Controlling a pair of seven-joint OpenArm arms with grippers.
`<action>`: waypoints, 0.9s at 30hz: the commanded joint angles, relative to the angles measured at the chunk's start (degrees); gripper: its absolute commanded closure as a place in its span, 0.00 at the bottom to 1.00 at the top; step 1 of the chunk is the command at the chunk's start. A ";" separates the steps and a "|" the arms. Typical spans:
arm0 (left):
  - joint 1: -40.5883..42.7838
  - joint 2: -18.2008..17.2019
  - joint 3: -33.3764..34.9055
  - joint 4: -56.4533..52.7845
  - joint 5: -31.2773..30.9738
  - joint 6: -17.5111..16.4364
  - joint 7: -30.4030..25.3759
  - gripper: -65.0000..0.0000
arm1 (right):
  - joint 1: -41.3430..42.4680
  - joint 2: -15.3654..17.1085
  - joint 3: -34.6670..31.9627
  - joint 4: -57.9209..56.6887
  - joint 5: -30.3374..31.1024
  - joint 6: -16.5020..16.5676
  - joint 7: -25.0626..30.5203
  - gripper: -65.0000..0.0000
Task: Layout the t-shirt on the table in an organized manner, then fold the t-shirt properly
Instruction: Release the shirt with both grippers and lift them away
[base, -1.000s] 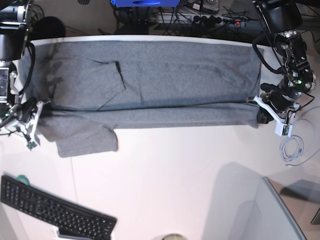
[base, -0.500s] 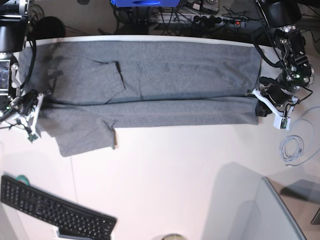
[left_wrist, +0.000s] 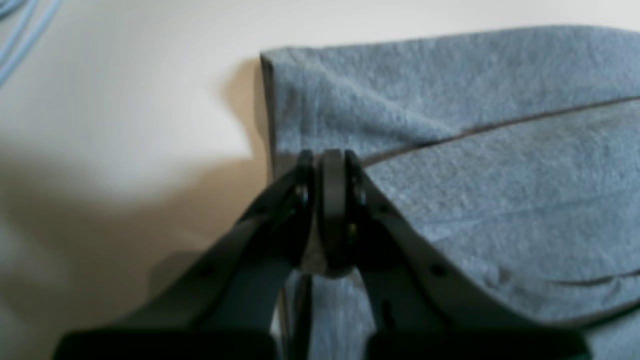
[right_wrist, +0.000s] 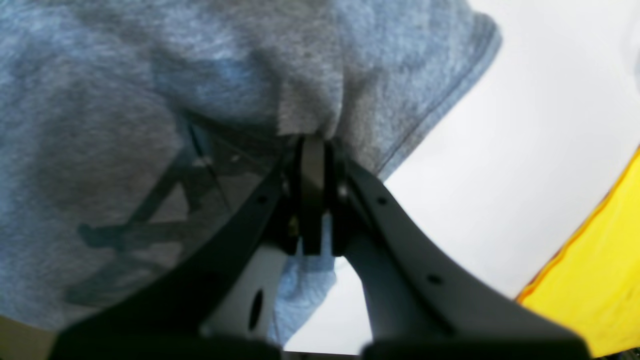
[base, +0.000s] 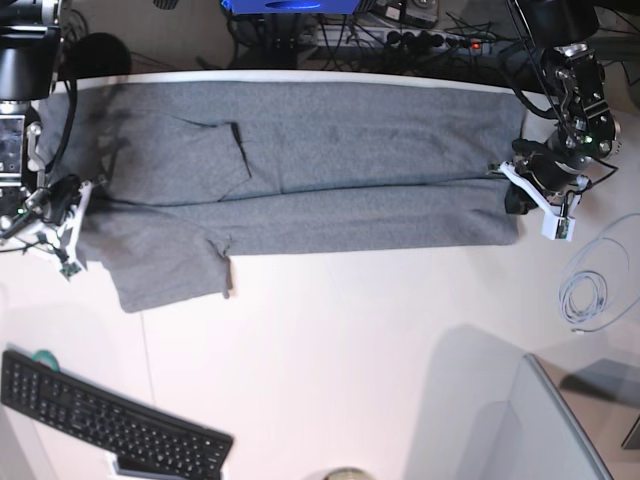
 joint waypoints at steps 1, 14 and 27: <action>-0.59 -0.85 -0.32 0.87 -0.63 0.45 -1.94 1.00 | 1.00 0.89 0.36 0.78 -0.21 -0.39 0.32 1.00; 0.47 -0.32 -0.41 -0.71 -0.63 0.45 -2.46 1.00 | 1.00 0.19 0.36 0.69 -0.21 -0.39 0.32 1.00; -0.06 -0.41 -0.41 -2.56 -0.63 0.45 -2.64 1.00 | 0.91 0.10 0.36 0.69 -0.30 -0.39 0.32 1.00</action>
